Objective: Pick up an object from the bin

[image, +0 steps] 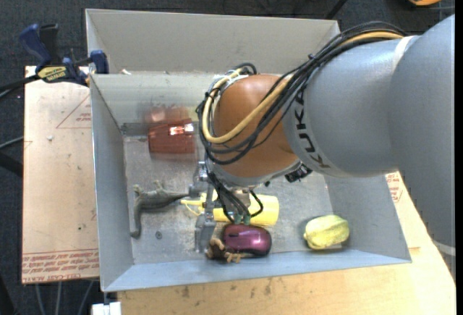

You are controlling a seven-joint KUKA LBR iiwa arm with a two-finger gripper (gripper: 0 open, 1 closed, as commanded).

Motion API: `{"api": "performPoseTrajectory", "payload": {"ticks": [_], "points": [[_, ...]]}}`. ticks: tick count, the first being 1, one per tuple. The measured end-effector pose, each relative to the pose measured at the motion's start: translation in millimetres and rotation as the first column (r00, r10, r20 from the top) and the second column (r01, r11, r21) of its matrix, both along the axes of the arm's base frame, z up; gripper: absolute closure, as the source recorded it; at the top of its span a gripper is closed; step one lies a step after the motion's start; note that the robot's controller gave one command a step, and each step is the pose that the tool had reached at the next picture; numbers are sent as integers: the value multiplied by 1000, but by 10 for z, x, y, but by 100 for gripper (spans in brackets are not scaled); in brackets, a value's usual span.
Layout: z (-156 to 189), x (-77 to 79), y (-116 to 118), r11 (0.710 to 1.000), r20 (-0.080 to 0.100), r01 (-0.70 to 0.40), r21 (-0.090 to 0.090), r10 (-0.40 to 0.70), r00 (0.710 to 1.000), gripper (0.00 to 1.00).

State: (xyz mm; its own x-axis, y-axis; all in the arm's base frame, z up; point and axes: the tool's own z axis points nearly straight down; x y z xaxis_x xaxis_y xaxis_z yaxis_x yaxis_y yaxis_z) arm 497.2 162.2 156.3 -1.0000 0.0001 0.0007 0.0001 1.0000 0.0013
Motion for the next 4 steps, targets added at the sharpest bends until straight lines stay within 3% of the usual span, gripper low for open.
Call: {"api": "performPoseTrajectory", "payload": {"ticks": [1, 2, 3, 4], "points": [[-812, 330, -332, 994, 8, -109, 2, 109, 994, 100], [-812, 330, -332, 994, 8, -109, 2, 109, 994, 100], [-460, 299, -298, 990, -5, -139, -1, 139, 990, 100], [74, 274, -380, 988, -2, -157, 0, 157, 988, 100]]}}
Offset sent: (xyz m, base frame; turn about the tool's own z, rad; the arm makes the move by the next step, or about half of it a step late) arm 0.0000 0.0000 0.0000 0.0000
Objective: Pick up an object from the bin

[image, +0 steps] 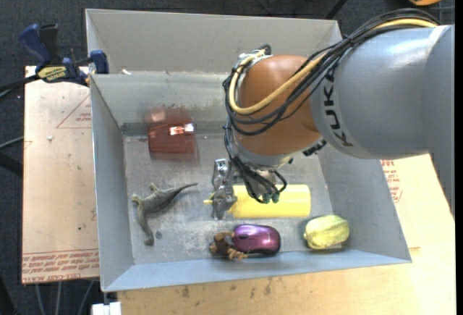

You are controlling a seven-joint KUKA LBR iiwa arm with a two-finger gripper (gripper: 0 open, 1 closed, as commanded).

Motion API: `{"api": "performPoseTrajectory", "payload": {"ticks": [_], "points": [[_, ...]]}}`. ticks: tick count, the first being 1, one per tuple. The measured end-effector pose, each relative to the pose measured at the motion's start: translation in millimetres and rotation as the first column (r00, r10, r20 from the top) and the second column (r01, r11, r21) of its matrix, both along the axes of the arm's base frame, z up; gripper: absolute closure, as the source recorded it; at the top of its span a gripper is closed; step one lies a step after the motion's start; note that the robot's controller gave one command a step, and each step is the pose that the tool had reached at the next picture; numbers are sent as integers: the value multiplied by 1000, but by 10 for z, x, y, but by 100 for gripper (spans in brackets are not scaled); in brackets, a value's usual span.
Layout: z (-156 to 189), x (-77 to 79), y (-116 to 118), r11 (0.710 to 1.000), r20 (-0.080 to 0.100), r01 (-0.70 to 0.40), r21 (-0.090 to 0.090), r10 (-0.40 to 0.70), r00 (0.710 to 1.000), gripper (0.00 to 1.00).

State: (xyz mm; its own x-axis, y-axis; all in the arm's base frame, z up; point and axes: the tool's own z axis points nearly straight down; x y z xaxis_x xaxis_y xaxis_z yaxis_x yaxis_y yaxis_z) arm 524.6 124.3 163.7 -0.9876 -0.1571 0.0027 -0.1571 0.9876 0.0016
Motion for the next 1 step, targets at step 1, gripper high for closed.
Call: {"api": "performPoseTrajectory", "payload": {"ticks": [1], "points": [[615, 1, -60, 999, 1, -46, -1, 46, 999, 100]]}}
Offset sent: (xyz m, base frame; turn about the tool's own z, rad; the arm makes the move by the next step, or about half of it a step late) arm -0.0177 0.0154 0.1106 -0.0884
